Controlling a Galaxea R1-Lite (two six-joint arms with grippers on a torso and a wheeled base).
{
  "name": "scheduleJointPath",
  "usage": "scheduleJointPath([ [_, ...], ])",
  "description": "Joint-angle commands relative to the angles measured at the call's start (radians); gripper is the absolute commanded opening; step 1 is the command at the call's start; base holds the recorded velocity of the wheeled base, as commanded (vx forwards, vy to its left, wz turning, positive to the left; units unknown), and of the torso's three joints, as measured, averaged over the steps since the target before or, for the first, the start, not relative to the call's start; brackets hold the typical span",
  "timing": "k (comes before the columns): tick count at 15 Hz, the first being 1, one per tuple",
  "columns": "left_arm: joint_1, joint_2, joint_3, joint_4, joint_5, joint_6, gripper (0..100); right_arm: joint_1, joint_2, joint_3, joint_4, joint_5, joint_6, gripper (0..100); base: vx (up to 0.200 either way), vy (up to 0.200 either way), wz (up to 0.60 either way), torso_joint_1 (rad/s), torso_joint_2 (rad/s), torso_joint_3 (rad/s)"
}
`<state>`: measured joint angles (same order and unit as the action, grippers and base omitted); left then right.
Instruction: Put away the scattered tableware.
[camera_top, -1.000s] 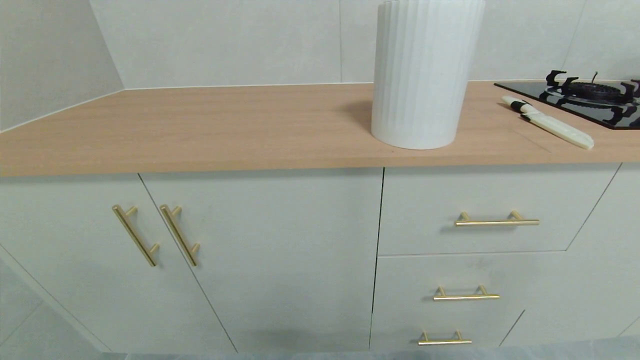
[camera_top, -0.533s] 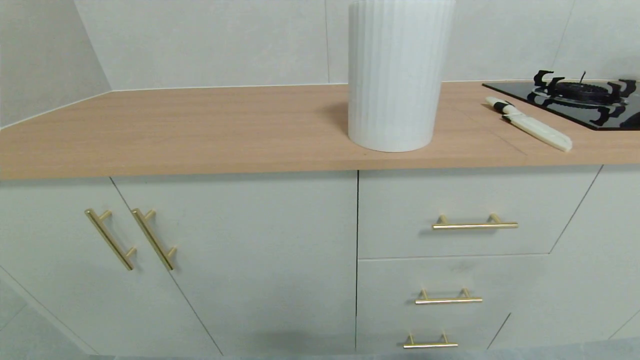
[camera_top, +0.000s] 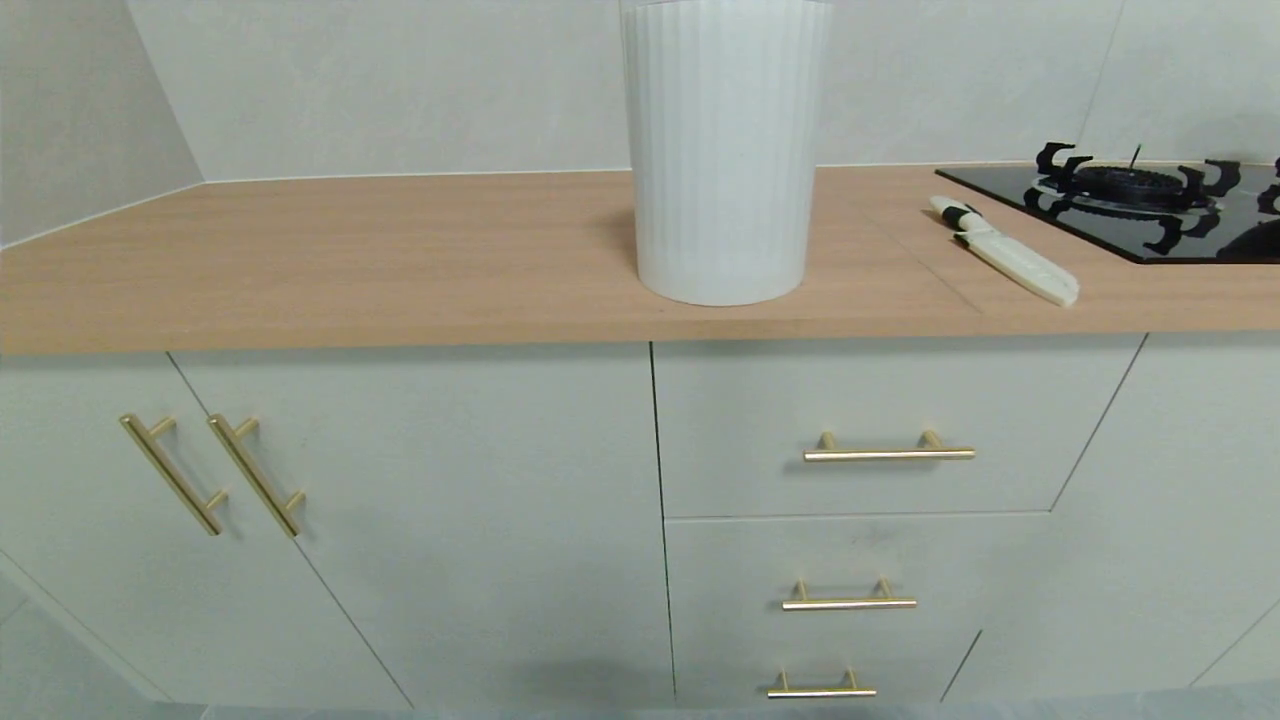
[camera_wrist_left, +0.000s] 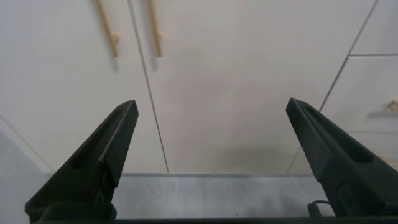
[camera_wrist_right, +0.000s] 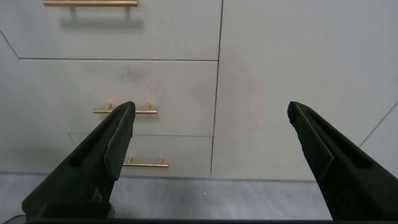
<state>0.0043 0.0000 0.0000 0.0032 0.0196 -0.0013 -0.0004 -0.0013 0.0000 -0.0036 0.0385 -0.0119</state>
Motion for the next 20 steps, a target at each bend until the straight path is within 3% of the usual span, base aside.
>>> scheduleJointPath([
  [1,0.0,0.0,0.0,0.0,0.0,0.0,100,0.0,0.001,0.0,0.001,0.0,0.0,100,0.0,0.0,0.0,0.0,0.0,0.0],
  [3,0.0,0.0,0.0,0.0,0.0,0.0,100,0.0,0.001,0.0,0.001,0.0,0.0,100,0.0,0.0,0.0,0.0,0.0,0.0],
  [9,0.0,0.0,0.0,0.0,0.0,0.0,100,0.0,0.001,0.0,-0.001,0.0,0.0,100,0.2,0.0,0.0,0.0,0.0,0.003],
  [20,0.0,0.0,0.0,0.0,0.0,0.0,100,0.0,0.001,0.0,-0.001,0.0,0.0,100,0.0,0.0,0.0,0.0,0.0,0.0],
])
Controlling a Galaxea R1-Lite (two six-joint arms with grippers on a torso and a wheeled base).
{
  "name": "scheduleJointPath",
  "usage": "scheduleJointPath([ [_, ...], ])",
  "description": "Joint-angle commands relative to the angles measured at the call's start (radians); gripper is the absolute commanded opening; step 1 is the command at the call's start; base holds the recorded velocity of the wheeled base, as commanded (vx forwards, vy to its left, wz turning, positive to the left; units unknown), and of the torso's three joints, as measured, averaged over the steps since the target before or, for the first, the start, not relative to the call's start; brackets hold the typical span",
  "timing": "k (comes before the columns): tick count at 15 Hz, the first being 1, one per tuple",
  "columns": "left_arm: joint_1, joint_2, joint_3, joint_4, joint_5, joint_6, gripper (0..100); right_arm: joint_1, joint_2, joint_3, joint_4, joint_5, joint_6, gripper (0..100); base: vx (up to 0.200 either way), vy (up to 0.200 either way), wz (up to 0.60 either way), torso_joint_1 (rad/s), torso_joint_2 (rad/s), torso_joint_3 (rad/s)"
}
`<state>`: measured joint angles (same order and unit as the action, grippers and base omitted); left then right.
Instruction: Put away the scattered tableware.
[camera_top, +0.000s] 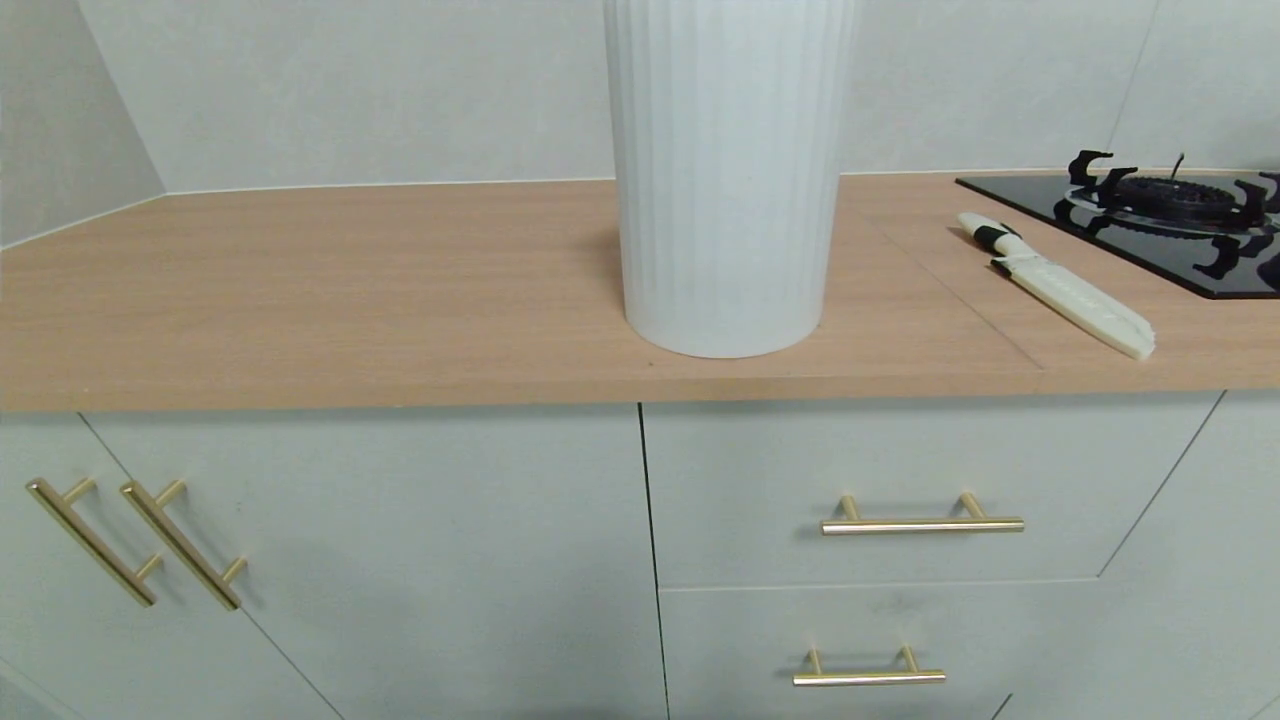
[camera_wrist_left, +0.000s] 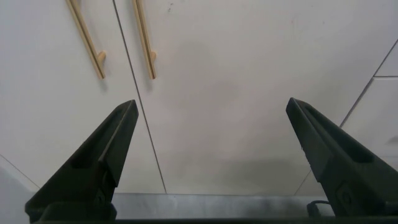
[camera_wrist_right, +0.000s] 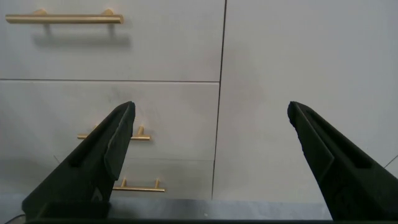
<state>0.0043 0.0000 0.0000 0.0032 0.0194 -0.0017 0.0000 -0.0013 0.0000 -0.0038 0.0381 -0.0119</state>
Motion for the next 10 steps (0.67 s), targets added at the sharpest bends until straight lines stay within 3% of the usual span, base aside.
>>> scheduleJointPath([
  [1,0.0,0.0,0.0,0.0,0.001,0.0,100,0.0,0.001,0.0,-0.001,0.0,0.0,100,0.0,0.0,0.0,0.0,0.0,0.0],
  [10,0.0,0.0,0.0,0.0,0.001,0.0,100,0.0,0.001,0.0,-0.001,0.0,0.0,100,0.0,0.0,0.0,0.006,-0.03,-0.024],
])
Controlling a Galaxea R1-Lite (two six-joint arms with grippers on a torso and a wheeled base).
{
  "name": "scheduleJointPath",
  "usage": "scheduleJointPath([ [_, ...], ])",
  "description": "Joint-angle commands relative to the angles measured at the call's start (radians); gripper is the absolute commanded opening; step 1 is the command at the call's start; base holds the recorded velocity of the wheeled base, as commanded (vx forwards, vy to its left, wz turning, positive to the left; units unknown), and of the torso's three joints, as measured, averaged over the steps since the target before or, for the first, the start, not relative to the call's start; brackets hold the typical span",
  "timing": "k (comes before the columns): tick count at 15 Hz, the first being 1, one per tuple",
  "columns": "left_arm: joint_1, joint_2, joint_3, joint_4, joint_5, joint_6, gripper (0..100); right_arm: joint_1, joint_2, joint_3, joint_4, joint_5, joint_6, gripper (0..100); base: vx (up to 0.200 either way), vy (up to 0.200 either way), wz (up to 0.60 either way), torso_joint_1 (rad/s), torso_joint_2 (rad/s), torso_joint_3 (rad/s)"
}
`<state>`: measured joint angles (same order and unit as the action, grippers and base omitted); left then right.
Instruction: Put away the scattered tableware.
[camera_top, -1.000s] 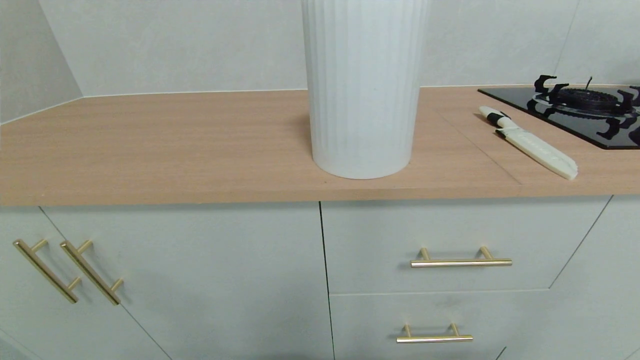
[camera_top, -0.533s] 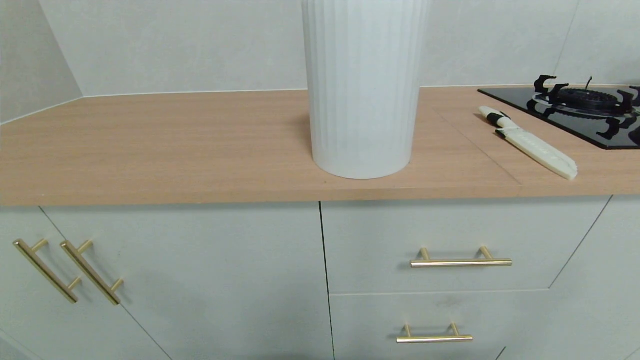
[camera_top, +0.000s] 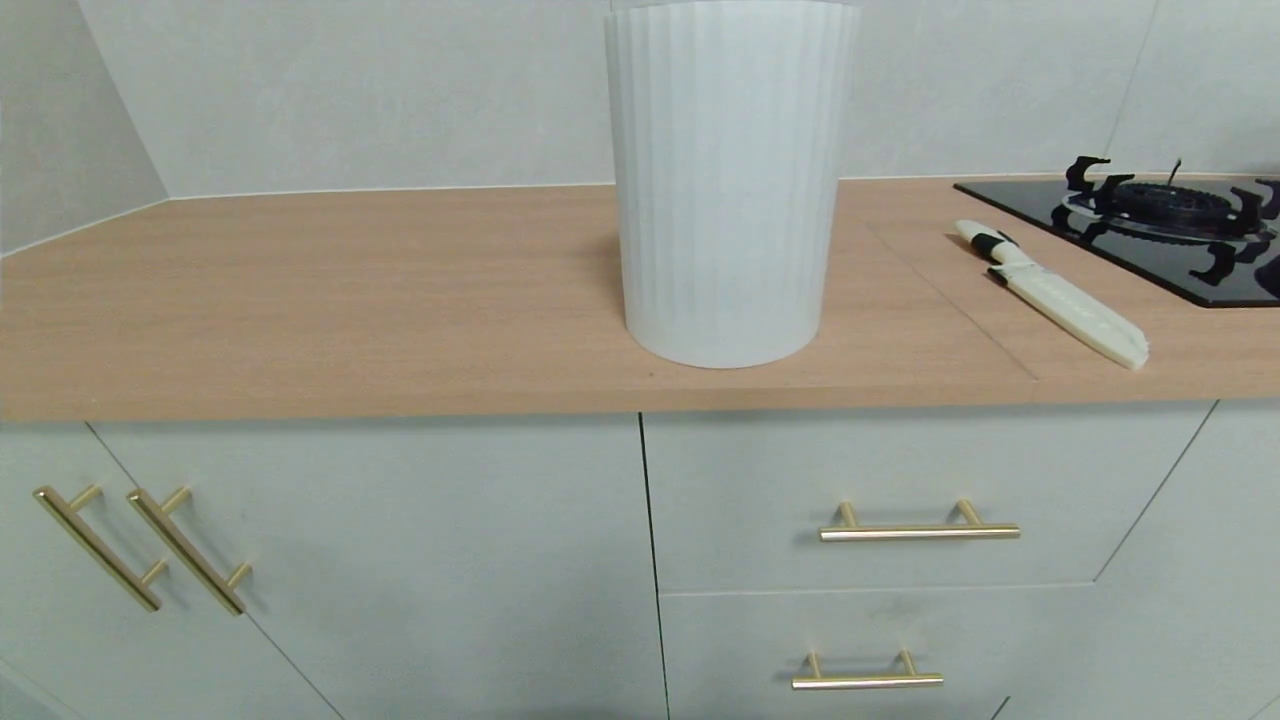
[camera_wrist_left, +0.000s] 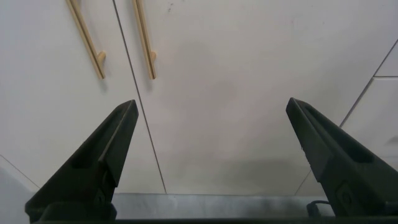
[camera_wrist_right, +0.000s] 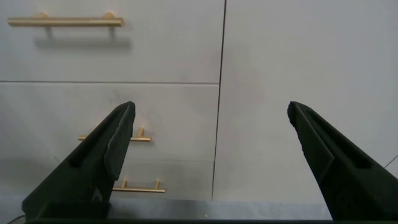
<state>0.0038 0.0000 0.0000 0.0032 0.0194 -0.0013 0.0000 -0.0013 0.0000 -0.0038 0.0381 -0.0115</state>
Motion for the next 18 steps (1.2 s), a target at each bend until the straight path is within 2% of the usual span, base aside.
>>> scheduleJointPath([
  [1,0.001,0.0,0.0,0.0,0.001,0.0,100,0.0,0.001,0.0,-0.001,0.0,-0.001,100,0.0,0.0,0.0,0.08,-0.34,-0.261],
  [3,0.001,0.0,0.0,0.0,0.001,0.0,100,0.0,0.001,0.0,0.001,0.0,-0.001,100,0.0,0.0,0.0,0.107,-0.2,-0.298],
  [18,0.001,0.0,0.0,0.0,0.001,0.0,100,0.0,0.001,0.0,-0.001,0.0,-0.001,100,0.0,0.0,0.0,0.174,-0.49,-0.293],
])
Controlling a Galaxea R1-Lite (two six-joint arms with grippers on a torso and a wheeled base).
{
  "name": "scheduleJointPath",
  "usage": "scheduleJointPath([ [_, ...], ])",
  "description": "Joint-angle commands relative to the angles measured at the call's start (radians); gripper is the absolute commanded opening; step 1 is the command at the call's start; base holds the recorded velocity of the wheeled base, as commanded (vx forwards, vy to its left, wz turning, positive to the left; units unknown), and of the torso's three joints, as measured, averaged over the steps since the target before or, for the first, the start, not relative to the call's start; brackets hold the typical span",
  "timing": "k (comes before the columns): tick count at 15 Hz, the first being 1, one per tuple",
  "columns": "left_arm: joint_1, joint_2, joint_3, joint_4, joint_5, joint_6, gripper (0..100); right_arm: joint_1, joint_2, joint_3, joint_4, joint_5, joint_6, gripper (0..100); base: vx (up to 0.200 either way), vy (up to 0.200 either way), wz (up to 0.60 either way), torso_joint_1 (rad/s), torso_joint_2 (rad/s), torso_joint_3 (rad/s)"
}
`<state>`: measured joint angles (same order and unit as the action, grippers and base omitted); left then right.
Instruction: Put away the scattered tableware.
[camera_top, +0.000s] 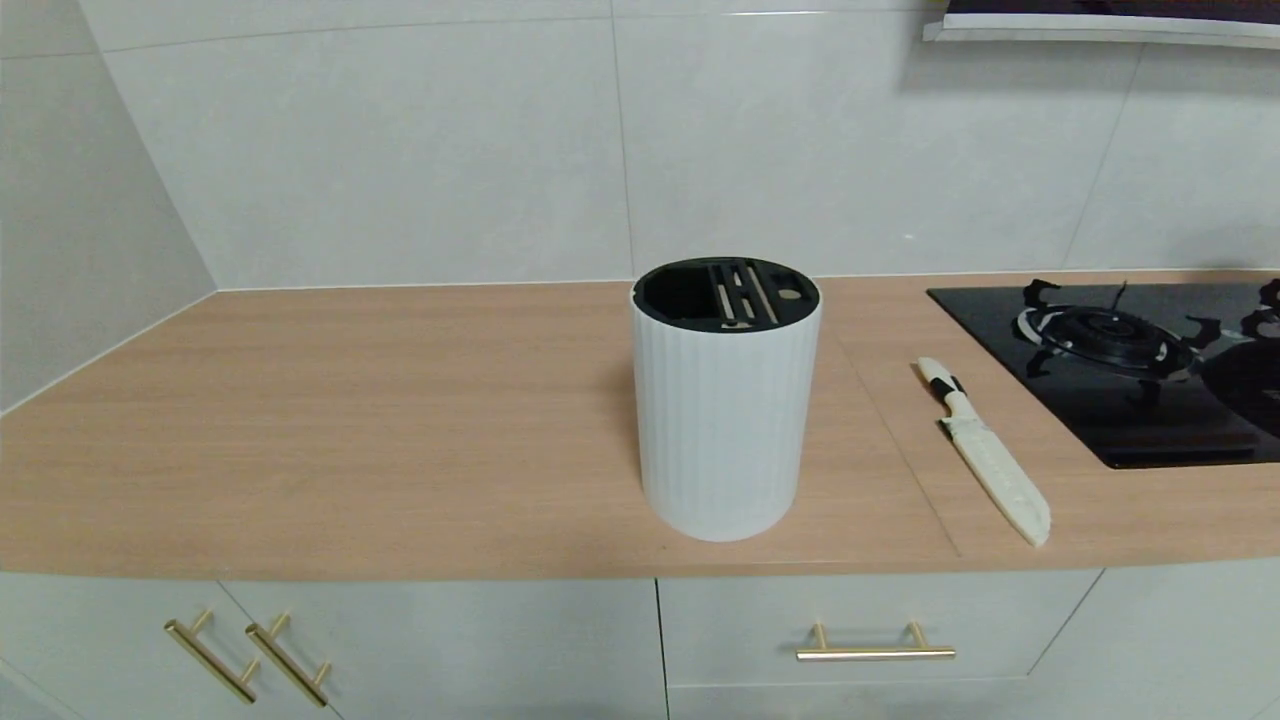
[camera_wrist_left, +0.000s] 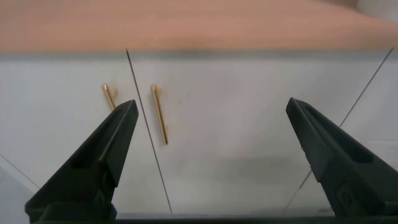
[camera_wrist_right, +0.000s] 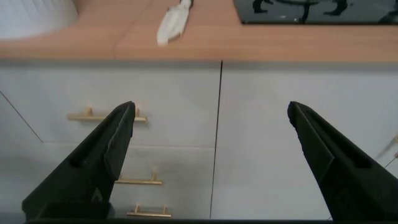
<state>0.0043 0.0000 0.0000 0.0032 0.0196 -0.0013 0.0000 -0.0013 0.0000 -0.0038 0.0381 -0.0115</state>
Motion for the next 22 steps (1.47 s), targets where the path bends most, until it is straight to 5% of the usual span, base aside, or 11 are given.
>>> scheduleJointPath([
  [1,0.0,0.0,0.0,0.0,0.0,0.0,100,0.0,0.001,0.0,-0.001,0.0,-0.001,100,0.0,0.0,0.0,0.212,-0.5,-0.29],
  [16,0.0,0.0,0.0,0.0,0.0,0.0,100,0.0,0.001,0.0,-0.001,0.0,-0.001,100,0.0,0.0,0.0,0.25,-0.55,-0.297],
  [22,0.0,0.0,0.0,0.0,0.0,0.0,100,0.0,0.001,0.0,0.001,0.0,-0.001,100,0.0,0.0,0.0,0.085,-0.17,-0.089],
])
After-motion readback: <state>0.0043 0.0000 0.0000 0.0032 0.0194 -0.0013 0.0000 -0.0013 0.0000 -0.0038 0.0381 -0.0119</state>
